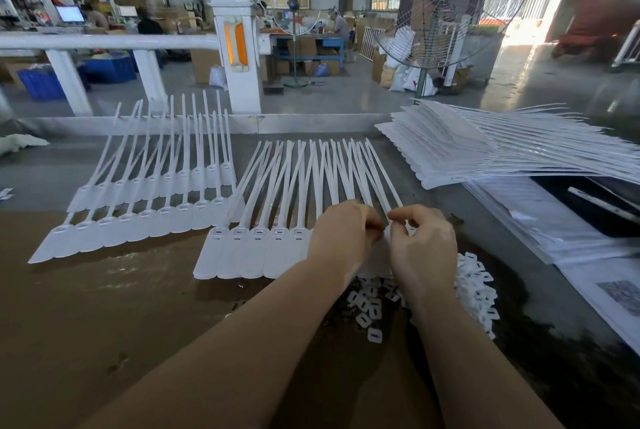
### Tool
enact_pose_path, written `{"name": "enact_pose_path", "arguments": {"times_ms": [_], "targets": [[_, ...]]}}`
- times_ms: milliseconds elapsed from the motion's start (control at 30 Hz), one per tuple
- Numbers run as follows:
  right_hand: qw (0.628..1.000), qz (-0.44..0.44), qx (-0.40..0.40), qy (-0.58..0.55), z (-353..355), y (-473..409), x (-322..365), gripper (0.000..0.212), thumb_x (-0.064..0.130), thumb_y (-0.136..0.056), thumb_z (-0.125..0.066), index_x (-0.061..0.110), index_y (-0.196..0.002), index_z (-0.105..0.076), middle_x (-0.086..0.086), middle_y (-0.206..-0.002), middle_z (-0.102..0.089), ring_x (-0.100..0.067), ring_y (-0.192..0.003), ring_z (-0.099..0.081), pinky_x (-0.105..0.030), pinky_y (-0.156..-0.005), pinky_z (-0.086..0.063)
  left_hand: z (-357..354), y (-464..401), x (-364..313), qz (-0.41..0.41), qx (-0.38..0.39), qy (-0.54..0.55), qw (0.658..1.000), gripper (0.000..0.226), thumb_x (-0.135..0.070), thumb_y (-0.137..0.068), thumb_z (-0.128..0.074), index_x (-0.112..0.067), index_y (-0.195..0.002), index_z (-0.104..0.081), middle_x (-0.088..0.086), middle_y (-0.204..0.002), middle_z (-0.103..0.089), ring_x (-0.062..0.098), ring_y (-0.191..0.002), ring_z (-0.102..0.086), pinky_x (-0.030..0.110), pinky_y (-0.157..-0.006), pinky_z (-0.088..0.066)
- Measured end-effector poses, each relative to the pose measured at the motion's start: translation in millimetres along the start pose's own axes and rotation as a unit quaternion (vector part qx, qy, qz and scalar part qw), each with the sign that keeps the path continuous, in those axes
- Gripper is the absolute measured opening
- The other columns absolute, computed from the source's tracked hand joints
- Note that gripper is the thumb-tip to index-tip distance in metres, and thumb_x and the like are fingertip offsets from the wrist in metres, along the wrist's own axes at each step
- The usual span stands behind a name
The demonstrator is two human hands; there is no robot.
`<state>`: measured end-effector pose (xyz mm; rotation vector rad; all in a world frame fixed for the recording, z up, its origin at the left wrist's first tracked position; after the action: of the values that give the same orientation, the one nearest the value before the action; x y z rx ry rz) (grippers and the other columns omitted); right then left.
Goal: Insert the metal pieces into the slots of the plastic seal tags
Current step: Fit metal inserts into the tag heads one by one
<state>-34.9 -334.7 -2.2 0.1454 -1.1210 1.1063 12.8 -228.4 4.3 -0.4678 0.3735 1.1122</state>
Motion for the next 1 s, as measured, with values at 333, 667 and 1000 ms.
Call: {"name": "enact_pose_path", "arguments": {"times_ms": [333,667,1000], "targets": [[1.0,0.003,-0.003,-0.006,1,0,2,0.015,0.006,-0.085,-0.057,0.016,-0.089,-0.068,0.001,-0.102,-0.059,-0.019,-0.105,-0.05,-0.021,-0.086,-0.031,-5,11,-6,-0.107,-0.021,-0.063,0.992,0.03,-0.024,-0.096,-0.045,-0.019,-0.111,-0.071,0.002,-0.114,-0.059,0.019,-0.108,-0.048,0.034,-0.093,-0.04],[1.0,0.001,-0.004,-0.015,1,2,2,0.014,0.006,-0.084,-0.058,0.015,-0.089,-0.068,-0.002,-0.102,-0.061,-0.02,-0.105,-0.051,-0.025,-0.091,-0.035,-11,20,-4,-0.152,-0.028,-0.105,0.982,0.033,-0.025,-0.1,-0.038,-0.017,-0.121,-0.063,0.001,-0.122,-0.056,0.019,-0.108,-0.044,0.029,-0.094,-0.032],[1.0,-0.01,0.001,-0.014,1,1,-1,0.015,0.007,-0.086,-0.057,0.016,-0.09,-0.067,0.0,-0.101,-0.06,-0.019,-0.105,-0.05,-0.029,-0.091,-0.038,-14,20,-2,-0.162,-0.021,-0.101,0.981,0.034,-0.02,-0.097,-0.045,-0.02,-0.128,-0.058,-0.003,-0.125,-0.053,0.016,-0.112,-0.041,0.025,-0.095,-0.031]]}}
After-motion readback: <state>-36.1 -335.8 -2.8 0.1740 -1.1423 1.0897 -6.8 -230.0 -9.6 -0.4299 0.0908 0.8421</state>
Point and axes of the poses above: each hand's wrist, its own y-axis away from the middle knuckle, its own z-axis out of the back of the hand, x = y × z, the point moved 8 cm from there along -y, towards the middle knuckle
